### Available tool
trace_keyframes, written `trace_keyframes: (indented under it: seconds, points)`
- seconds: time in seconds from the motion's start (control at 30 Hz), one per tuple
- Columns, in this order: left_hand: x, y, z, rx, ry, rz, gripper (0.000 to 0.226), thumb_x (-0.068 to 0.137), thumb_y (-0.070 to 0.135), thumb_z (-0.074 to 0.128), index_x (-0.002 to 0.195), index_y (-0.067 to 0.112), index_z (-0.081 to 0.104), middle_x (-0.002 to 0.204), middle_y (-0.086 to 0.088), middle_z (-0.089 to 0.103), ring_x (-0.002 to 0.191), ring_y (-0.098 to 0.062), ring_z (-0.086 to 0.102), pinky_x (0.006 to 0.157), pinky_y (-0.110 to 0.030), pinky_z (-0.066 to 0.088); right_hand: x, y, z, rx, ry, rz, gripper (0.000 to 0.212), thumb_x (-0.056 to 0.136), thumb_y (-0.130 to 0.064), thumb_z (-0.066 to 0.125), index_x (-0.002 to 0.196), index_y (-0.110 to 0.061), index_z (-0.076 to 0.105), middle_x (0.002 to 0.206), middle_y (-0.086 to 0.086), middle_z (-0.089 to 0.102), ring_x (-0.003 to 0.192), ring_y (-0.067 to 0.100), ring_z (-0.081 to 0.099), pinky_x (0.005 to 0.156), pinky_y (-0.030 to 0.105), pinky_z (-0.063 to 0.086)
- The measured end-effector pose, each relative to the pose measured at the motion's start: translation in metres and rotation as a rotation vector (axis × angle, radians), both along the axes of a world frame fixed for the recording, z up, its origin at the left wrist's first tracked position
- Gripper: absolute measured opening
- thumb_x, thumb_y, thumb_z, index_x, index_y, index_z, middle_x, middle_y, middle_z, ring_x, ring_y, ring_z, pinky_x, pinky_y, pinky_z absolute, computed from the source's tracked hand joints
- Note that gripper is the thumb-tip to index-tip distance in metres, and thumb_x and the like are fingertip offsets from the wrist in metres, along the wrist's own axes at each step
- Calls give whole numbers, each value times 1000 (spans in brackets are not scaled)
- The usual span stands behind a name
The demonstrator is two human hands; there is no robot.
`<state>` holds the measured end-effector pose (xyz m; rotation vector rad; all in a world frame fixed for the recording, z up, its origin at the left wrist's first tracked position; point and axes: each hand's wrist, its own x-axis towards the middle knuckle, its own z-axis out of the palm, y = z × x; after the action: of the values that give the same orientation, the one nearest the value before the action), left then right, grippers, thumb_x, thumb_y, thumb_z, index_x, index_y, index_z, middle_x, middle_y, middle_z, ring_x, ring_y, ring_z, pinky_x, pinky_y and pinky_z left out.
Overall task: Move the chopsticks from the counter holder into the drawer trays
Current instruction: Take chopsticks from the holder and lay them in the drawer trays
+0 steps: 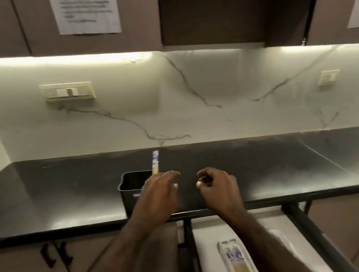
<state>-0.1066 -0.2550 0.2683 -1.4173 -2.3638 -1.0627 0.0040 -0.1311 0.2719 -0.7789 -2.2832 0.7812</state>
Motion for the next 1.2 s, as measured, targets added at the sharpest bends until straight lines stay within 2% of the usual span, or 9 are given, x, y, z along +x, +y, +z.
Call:
trace_keyframes:
  seconds: [0.07, 0.23, 0.4, 0.53, 0.73, 0.83, 0.9, 1.07, 1.2]
  points:
    - [-36, -28, 5, 2, 3, -1, 33, 92, 11, 57, 124, 14, 65, 121, -5, 69, 115, -17, 61, 100, -27, 46, -38, -24, 5, 7, 24, 27, 25, 89, -17, 65, 114, -17, 69, 104, -3, 73, 87, 1, 61, 63, -8, 31]
    - [-107, -71, 13, -25, 12, 0, 34, 91, 10, 57, 124, 16, 64, 119, -1, 70, 112, -14, 62, 91, -19, 43, -109, -64, 4, -4, 31, 60, 27, 90, -14, 66, 117, -16, 66, 108, 0, 71, 80, -3, 56, 57, -5, 37]
    - [-156, -79, 5, -44, -19, -4, 37, 93, 16, 57, 130, 16, 60, 128, -2, 66, 121, -17, 59, 100, -28, 45, -157, -73, -5, -16, 1, 54, 28, 90, -15, 66, 119, -15, 64, 109, 2, 71, 86, 1, 59, 69, 7, 43]
    - [-183, -70, -10, -69, -53, -30, 38, 93, 16, 58, 131, 16, 59, 126, -4, 67, 119, -18, 60, 99, -30, 47, -188, -61, -16, -24, 7, 27, 30, 90, -15, 66, 120, -14, 64, 109, 3, 70, 85, 2, 59, 65, 4, 40]
    - [-232, -27, -27, -135, -107, -60, 41, 95, 17, 56, 136, 19, 54, 135, -2, 61, 129, -18, 52, 107, -38, 44, -235, -24, -39, -94, 18, -27, 30, 90, -15, 66, 120, -16, 64, 110, 2, 70, 89, 3, 62, 68, 7, 44]
    - [-256, 7, -33, -136, -149, -74, 42, 95, 16, 56, 136, 20, 54, 137, -2, 59, 129, -17, 53, 106, -31, 44, -256, 2, -47, -169, 14, -63, 28, 90, -16, 66, 118, -19, 66, 109, 0, 70, 95, 8, 65, 84, 27, 56]
    - [-272, 34, -36, -150, -189, -96, 42, 94, 16, 56, 136, 20, 53, 137, -2, 59, 128, -16, 53, 103, -25, 43, -269, 21, -52, -208, -8, -92, 27, 90, -17, 66, 117, -19, 66, 108, 0, 70, 95, 10, 65, 86, 35, 57]
    - [-301, 94, -48, -152, -286, -129, 44, 92, 15, 59, 135, 21, 54, 135, -1, 61, 121, -11, 57, 92, -14, 41, -293, 62, -63, -264, -56, -152, 23, 90, -16, 66, 113, -20, 65, 91, -7, 67, 78, 6, 65, 73, 28, 59]
    - [-315, 130, -64, -121, -482, -113, 50, 87, 17, 70, 134, 19, 55, 130, -1, 64, 114, -5, 60, 89, -12, 44, -302, 81, -75, -301, -131, -190, 28, 88, -19, 68, 116, -21, 64, 89, -10, 64, 82, 5, 65, 79, 30, 58]
